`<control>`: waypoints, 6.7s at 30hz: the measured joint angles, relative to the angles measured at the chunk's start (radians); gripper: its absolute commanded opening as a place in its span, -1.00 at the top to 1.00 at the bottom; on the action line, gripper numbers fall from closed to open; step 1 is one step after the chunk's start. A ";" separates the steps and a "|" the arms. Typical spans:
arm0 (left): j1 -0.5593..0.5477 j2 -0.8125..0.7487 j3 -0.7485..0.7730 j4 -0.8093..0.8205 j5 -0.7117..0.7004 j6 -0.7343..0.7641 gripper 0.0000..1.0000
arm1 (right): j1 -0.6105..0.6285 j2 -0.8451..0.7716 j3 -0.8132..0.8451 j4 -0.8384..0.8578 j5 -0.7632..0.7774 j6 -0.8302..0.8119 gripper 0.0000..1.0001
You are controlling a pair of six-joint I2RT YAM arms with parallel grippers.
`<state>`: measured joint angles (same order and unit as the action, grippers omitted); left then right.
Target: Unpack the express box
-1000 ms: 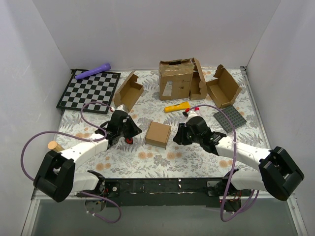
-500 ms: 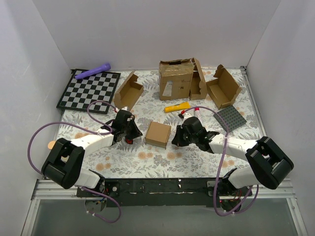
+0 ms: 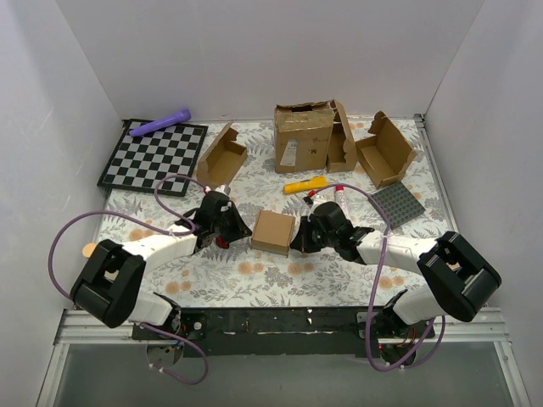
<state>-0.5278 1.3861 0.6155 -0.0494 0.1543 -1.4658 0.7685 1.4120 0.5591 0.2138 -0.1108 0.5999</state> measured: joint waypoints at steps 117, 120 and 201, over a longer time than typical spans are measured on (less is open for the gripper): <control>0.076 0.082 0.193 -0.494 -0.436 -0.151 -0.76 | 0.037 -0.524 0.050 -0.338 0.137 -0.155 -0.07; 0.076 0.132 0.220 -0.492 -0.447 -0.145 -0.70 | 0.037 -0.524 0.047 -0.339 0.133 -0.156 -0.07; -0.200 -0.422 0.325 -0.367 -0.282 -0.259 1.00 | 0.261 -0.194 0.283 0.044 0.229 -0.008 -0.29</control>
<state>-0.7273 0.9646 0.9409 -0.4168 -0.1276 -1.7252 1.0298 1.2182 0.8417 0.2581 0.1184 0.5922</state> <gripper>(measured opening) 0.363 0.694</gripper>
